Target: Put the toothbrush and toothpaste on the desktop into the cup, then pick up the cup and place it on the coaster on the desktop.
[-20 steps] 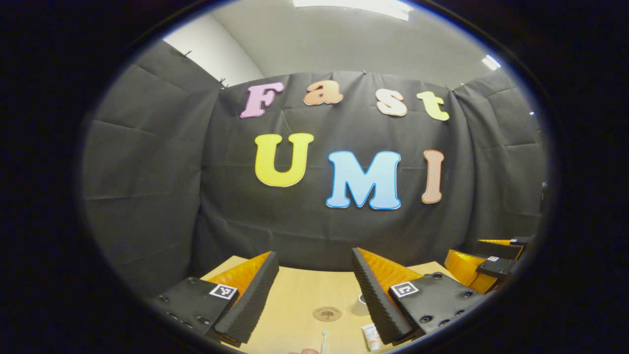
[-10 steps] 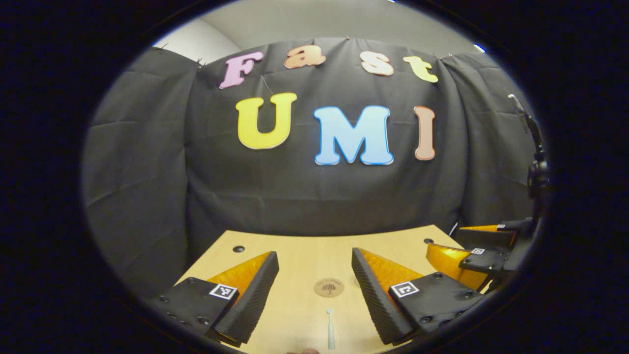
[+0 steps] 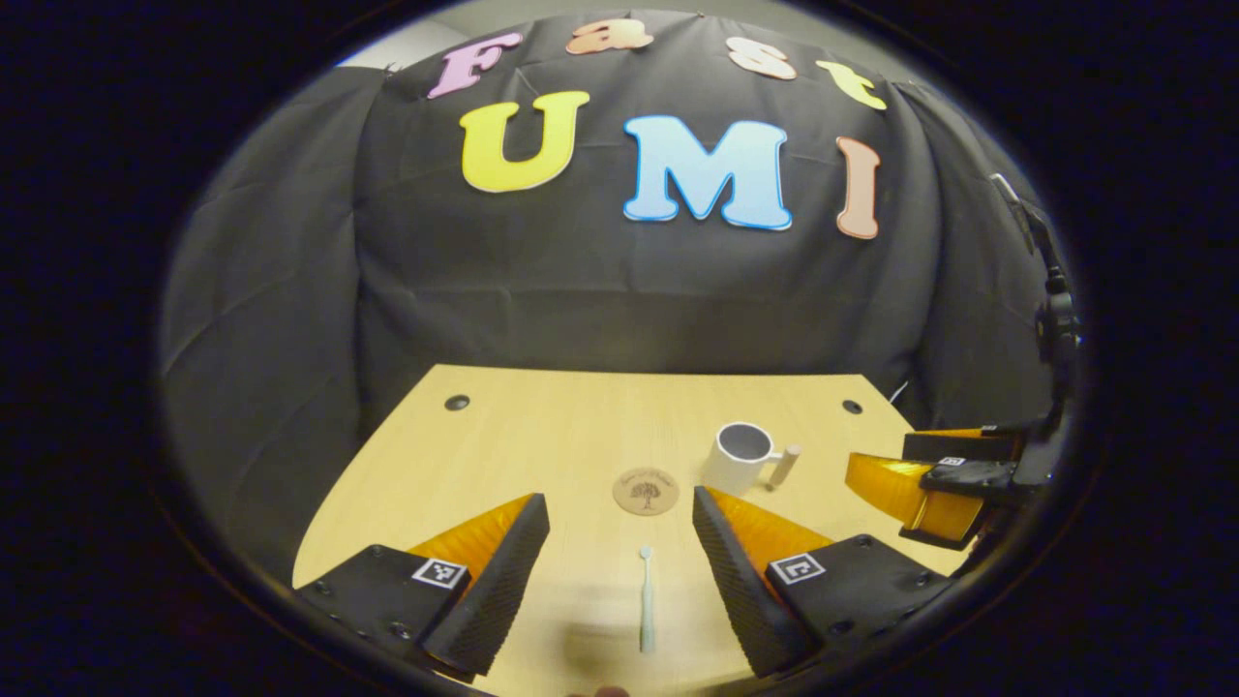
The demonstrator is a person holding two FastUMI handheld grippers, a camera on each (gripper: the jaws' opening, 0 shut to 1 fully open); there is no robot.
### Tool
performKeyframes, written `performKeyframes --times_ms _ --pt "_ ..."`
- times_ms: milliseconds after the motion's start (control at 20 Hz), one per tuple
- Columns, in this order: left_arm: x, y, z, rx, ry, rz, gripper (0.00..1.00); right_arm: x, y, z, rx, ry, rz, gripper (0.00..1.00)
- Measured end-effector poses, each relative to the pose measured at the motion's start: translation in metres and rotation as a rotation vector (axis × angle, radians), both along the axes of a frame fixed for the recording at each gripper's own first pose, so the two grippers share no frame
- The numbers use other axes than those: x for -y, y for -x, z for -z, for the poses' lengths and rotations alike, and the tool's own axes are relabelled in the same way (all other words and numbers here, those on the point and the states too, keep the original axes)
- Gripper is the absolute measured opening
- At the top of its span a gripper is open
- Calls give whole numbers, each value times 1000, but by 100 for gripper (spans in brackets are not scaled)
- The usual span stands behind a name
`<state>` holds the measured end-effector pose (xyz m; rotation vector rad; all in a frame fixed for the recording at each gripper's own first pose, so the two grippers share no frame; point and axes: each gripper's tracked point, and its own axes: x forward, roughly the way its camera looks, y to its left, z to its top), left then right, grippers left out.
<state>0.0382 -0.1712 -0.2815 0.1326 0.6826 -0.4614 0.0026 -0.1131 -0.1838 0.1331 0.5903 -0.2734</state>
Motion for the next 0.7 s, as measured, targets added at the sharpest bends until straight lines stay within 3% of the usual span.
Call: performKeyframes --times_ms 50,100,700 --pt "-1 0 14 -36 -17 -4 98 0 1 8 -25 -13 -2 100" --pt "-1 -2 26 -63 -31 -6 97 2 1 16 -51 -22 -5 96" --pt "-4 22 164 -419 -144 9 99 -5 -1 107 -339 -110 -30 98"
